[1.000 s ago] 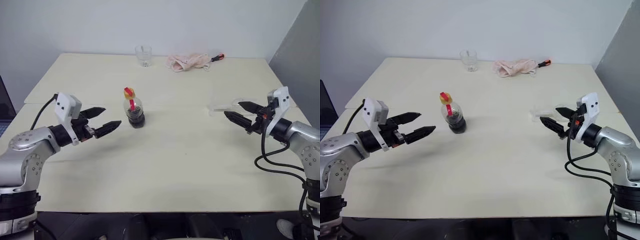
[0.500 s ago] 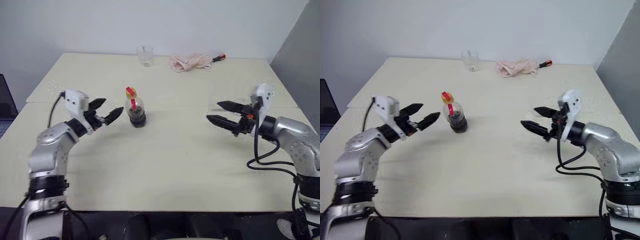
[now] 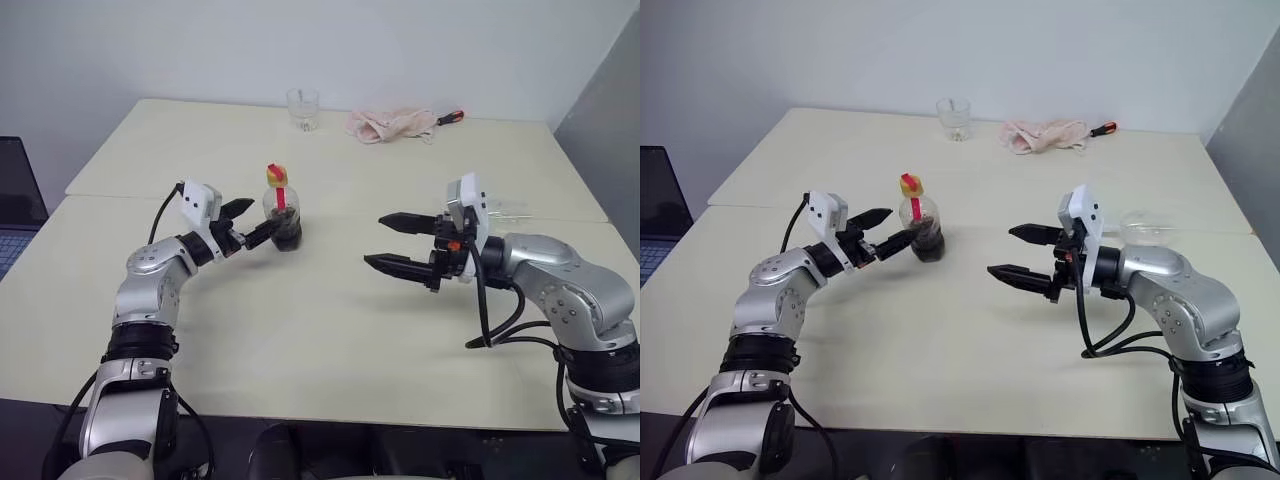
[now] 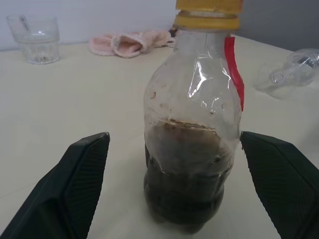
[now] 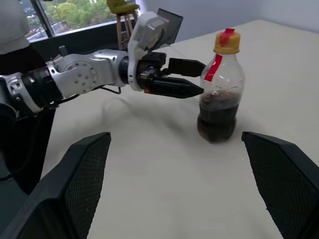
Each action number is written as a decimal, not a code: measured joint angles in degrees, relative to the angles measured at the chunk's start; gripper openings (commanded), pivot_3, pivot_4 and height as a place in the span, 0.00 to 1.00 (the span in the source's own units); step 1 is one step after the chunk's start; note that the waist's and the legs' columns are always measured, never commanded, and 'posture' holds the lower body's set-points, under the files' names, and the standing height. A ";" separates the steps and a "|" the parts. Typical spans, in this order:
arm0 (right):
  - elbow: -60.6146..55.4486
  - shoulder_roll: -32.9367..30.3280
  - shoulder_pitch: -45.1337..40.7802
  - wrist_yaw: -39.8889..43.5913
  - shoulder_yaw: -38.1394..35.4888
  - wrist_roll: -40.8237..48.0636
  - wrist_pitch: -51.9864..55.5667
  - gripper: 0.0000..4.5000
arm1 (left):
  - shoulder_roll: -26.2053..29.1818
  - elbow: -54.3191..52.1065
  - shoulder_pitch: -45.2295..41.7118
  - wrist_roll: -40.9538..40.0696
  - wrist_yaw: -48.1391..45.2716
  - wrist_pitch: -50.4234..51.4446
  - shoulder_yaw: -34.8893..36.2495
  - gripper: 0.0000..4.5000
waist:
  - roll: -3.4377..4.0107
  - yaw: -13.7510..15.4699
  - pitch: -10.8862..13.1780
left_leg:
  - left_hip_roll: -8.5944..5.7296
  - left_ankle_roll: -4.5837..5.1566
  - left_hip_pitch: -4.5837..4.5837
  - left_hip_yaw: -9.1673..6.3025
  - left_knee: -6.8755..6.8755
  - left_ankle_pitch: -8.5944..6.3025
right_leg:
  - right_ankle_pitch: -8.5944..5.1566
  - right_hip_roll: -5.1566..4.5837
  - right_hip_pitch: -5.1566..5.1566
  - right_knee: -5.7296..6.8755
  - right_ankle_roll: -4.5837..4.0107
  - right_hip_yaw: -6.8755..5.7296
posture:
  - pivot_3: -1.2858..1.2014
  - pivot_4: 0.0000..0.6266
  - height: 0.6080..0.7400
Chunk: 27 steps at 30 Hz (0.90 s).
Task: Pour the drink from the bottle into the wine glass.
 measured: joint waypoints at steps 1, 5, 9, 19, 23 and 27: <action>0.00 0.03 0.00 -0.01 0.01 -0.01 0.00 1.00 | 0.00 0.00 -0.22 0.00 -0.56 0.03 -0.04 0.99 | 0.00 0.03 0.00 | 0.00 0.00 0.00 -0.03 0.01 0.00 | 0.00 0.00 0.02 0.02 0.00 -0.02 | 0.52 0.24 1.00; -0.02 0.54 0.00 -0.05 0.58 -0.03 -0.01 1.00 | 0.00 1.30 -1.90 0.25 -1.73 -0.01 -0.50 0.99 | 0.00 0.09 0.00 | -0.02 0.01 0.02 -0.14 0.03 0.01 | 0.00 0.01 0.02 0.18 -0.01 -0.10 | 0.52 0.24 1.00; -0.16 0.82 -0.02 -0.14 1.01 -0.07 -0.01 1.00 | -0.20 4.03 -3.55 1.72 -2.94 -1.09 -1.48 0.99 | 0.00 0.17 0.00 | -0.02 0.01 0.02 -0.19 0.04 0.01 | -0.01 0.02 0.01 0.25 -0.01 -0.15 | 0.52 0.24 1.00; -0.62 1.15 -0.11 -0.41 1.25 -0.11 0.07 1.00 | -3.41 18.66 -11.67 7.04 -4.07 -8.25 -4.29 0.99 | 0.00 0.67 0.00 | -0.04 0.03 -0.01 -0.22 0.06 0.01 | -0.01 0.03 0.01 0.27 -0.02 -0.19 | 0.52 0.24 1.00; -1.56 1.27 -0.03 -1.45 1.29 -0.11 0.32 1.00 | -5.26 26.03 -14.82 8.77 -4.09 -11.70 -4.64 0.99 | 0.00 0.79 0.00 | -0.05 0.03 -0.06 -0.26 0.06 0.01 | -0.02 0.03 -0.02 0.26 -0.02 -0.22 | 0.52 0.24 1.00; -3.08 1.70 0.44 -3.12 1.24 0.03 0.64 1.00 | -6.99 33.45 -18.03 10.31 -2.77 -16.16 -4.42 0.80 | 0.00 0.86 0.00 | -0.06 0.03 -0.15 -0.36 0.07 0.01 | -0.02 0.03 -0.04 0.24 -0.02 -0.29 | 0.52 0.24 1.00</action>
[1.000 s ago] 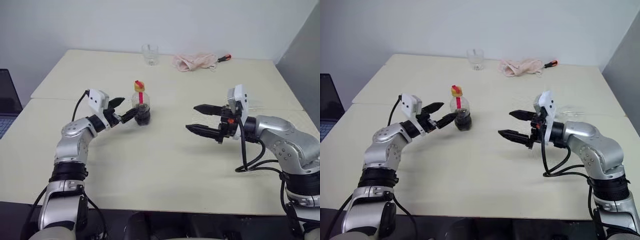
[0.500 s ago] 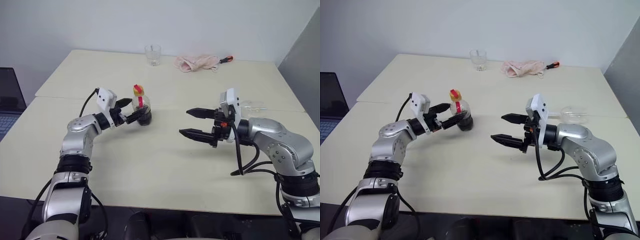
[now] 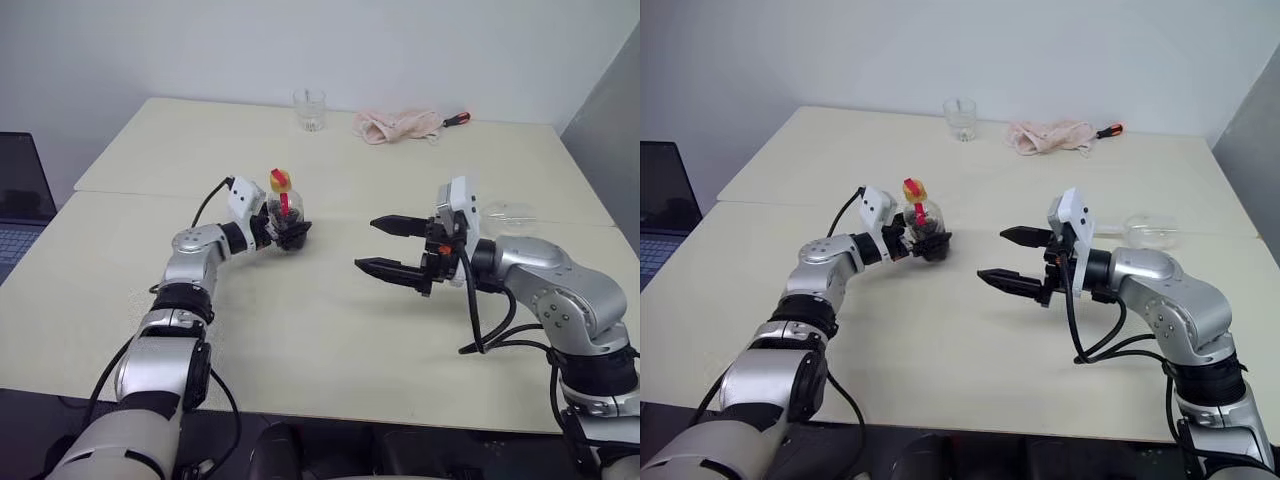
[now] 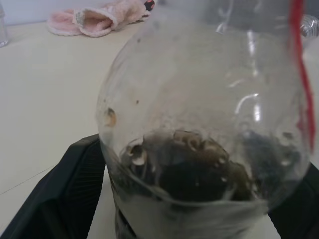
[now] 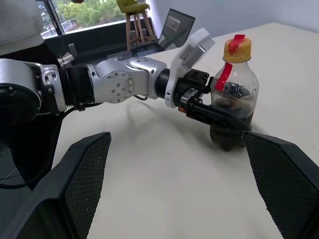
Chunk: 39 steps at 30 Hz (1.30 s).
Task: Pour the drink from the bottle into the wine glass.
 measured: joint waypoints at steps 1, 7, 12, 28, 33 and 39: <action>-0.47 0.16 0.25 -0.58 -0.03 0.09 0.14 1.00 | -0.34 0.88 -0.42 0.24 0.18 -0.87 0.09 0.71 | 0.00 0.00 0.00 | -0.01 0.00 -0.02 -0.03 0.01 0.00 | 0.00 0.00 -0.01 0.00 0.00 -0.01 | 0.52 0.24 1.00; -4.05 0.88 2.70 -4.39 -0.54 1.26 1.92 1.00 | -1.34 5.38 -2.09 0.74 0.54 -4.08 1.29 0.49 | 0.00 0.06 0.00 | -0.01 0.00 -0.17 -0.29 0.08 0.01 | 0.00 0.00 -0.04 0.02 0.00 -0.18 | 0.52 0.24 1.00; -5.64 1.43 3.82 -7.08 -1.41 1.67 2.57 1.00 | -1.99 8.31 -3.82 2.50 1.82 -6.31 1.29 0.43 | 0.00 0.12 0.00 | -0.02 0.00 -0.32 -0.36 0.30 0.00 | 0.00 0.00 -0.05 0.08 0.00 -0.33 | 0.52 0.24 1.00; -14.34 11.69 -0.28 -38.64 -7.97 -3.51 14.83 1.00 | -8.54 -26.09 9.38 1.50 -7.85 9.22 -5.83 0.35 | 0.07 0.08 0.00 | 0.07 -0.03 -0.69 -0.97 0.74 0.02 | -0.26 -0.04 -0.13 0.64 -0.26 -1.00 | 0.52 0.24 1.00; -17.98 17.08 -0.27 -44.44 -8.04 -2.53 20.45 1.00 | -9.87 -29.34 9.56 1.64 -6.54 12.38 -7.85 0.34 | 0.13 0.08 -0.02 | 0.00 0.04 -0.63 -1.10 0.77 0.06 | -0.25 -0.01 -0.10 0.80 -0.27 -1.11 | 0.52 0.24 1.00; -20.60 19.54 0.06 -47.02 -8.40 -1.02 23.90 1.00 | -12.02 -28.65 8.68 1.86 -6.35 12.37 -10.30 0.34 | 0.12 0.11 -0.02 | -0.08 0.10 -0.65 -1.15 0.82 0.09 | -0.25 -0.05 -0.05 0.78 -0.25 -1.12 | 0.52 0.24 1.00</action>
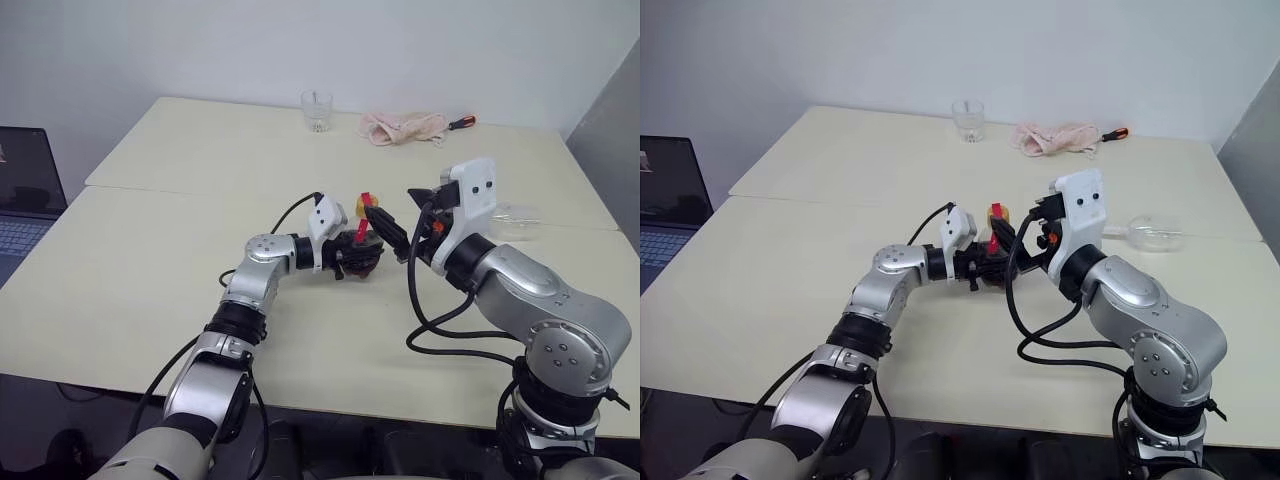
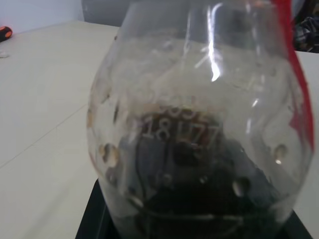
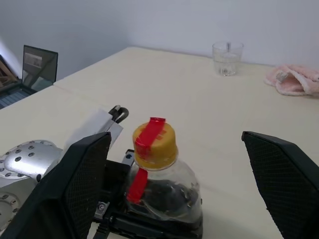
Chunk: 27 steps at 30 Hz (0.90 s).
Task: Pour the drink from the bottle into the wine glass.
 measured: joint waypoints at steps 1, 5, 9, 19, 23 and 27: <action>-0.08 0.22 0.45 -0.07 0.01 0.00 0.01 1.00 | -0.17 0.00 -0.20 0.02 0.00 -0.03 -0.25 0.34 | 0.00 0.00 0.00 | 0.01 0.00 0.00 -0.04 -0.01 0.00 | 0.00 0.01 0.01 -0.01 0.00 -0.03 | 0.52 0.24 1.00; 0.02 1.30 1.97 -0.82 0.12 -0.14 0.39 1.00 | -1.12 0.08 -0.40 0.23 0.00 -0.14 -1.53 0.34 | 0.01 -0.11 0.01 | 0.02 0.00 -0.01 -0.11 -0.06 0.00 | -0.01 0.03 0.00 -0.04 -0.01 -0.03 | 0.52 0.24 1.00; 0.48 2.35 1.72 -1.82 0.11 -0.66 0.27 1.00 | -1.21 0.09 -0.43 0.36 -0.04 -0.32 -1.69 0.33 | 0.01 -0.14 0.01 | 0.01 0.00 -0.02 -0.46 -0.07 0.00 | -0.01 0.05 0.01 -0.05 -0.01 -0.07 | 0.52 0.24 1.00; 2.89 5.97 0.60 -3.23 0.19 -2.46 -0.78 1.00 | -1.15 0.14 -0.79 0.48 0.07 -0.62 -1.71 0.32 | 0.02 -0.11 0.01 | -0.01 0.01 -0.05 -0.61 -0.09 0.00 | -0.01 0.07 0.04 -0.12 -0.01 -0.12 | 0.52 0.24 1.00; 3.80 6.65 -0.46 -3.54 0.33 -2.64 -0.82 1.00 | -1.10 0.14 -0.79 0.79 0.32 -0.62 -1.71 0.32 | 0.02 -0.09 0.01 | -0.02 0.01 -0.06 -0.61 -0.09 0.00 | -0.01 0.06 0.04 -0.14 -0.01 -0.13 | 0.52 0.24 1.00; 5.40 6.80 -0.92 -3.44 0.37 -3.05 -1.44 0.86 | -1.00 -0.07 -0.78 0.82 0.57 -0.60 -1.71 0.32 | 0.02 -0.10 0.01 | -0.02 0.01 -0.06 -0.61 -0.09 0.00 | -0.01 0.05 0.05 -0.16 -0.01 -0.15 | 0.52 0.24 1.00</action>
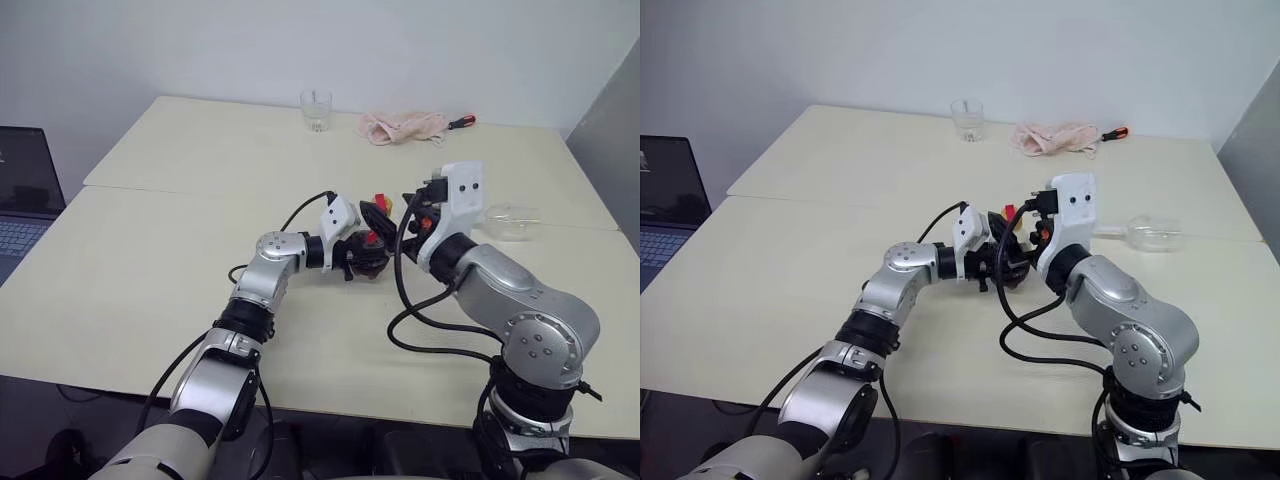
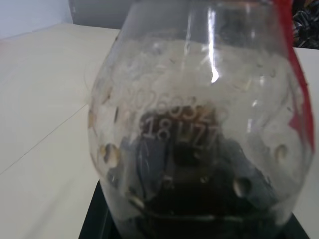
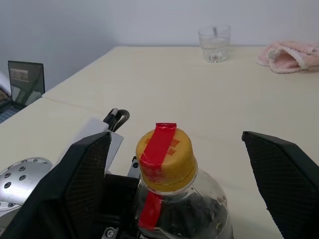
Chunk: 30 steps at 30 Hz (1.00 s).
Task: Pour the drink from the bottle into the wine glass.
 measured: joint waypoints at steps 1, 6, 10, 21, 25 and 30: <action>0.19 0.00 -0.10 0.13 0.02 -0.01 -0.17 0.79 | 0.07 -0.10 0.02 0.00 0.02 0.00 0.00 0.32 | 0.00 0.00 0.00 | 0.01 0.00 0.00 -0.01 0.00 0.00 | 0.00 0.00 0.00 0.00 0.00 0.00 | 0.52 0.24 1.00; 0.33 -0.06 -0.39 1.05 0.77 0.02 -0.28 0.39 | 0.35 -0.43 0.53 0.00 0.10 0.26 0.00 0.32 | 0.00 0.00 0.00 | 0.01 0.00 0.00 -0.01 -0.04 0.00 | 0.00 0.01 0.00 -0.04 0.00 0.01 | 0.52 0.24 1.00; 0.40 -0.22 -0.41 1.32 1.04 0.01 -0.29 0.26 | 0.39 -0.60 0.71 0.00 0.39 0.71 0.00 0.32 | 0.00 0.01 0.00 | 0.00 0.00 -0.02 0.00 -0.03 0.00 | 0.00 -0.01 0.00 -0.04 0.00 0.00 | 0.52 0.24 1.00; 7.96 -18.34 -1.21 25.38 6.03 0.05 -12.35 0.26 | 1.66 -4.53 2.94 -1.24 -2.75 3.66 -0.27 0.30 | 0.03 -0.07 0.03 | -0.08 0.03 -0.01 0.00 -0.02 -0.02 | -0.01 -0.01 0.04 -0.14 0.01 0.00 | 0.52 0.24 1.00; 23.81 -25.18 -6.68 50.39 8.61 -0.21 -24.80 0.26 | 3.17 -7.76 3.92 -2.58 -5.45 5.60 -0.45 0.30 | 0.21 -0.18 0.16 | -0.06 0.04 0.02 -0.12 -0.02 -0.02 | 0.00 0.12 0.05 -0.11 0.01 -0.03 | 0.52 0.24 1.00; 47.68 -25.73 -18.84 71.93 14.95 -6.38 -39.26 0.26 | 3.74 -8.84 4.46 -2.81 -4.48 7.46 -0.02 0.29 | 0.51 -0.21 0.36 | 0.00 0.05 0.06 -0.29 0.00 -0.01 | 0.04 0.29 0.06 -0.08 -0.07 -0.02 | 0.52 0.24 1.00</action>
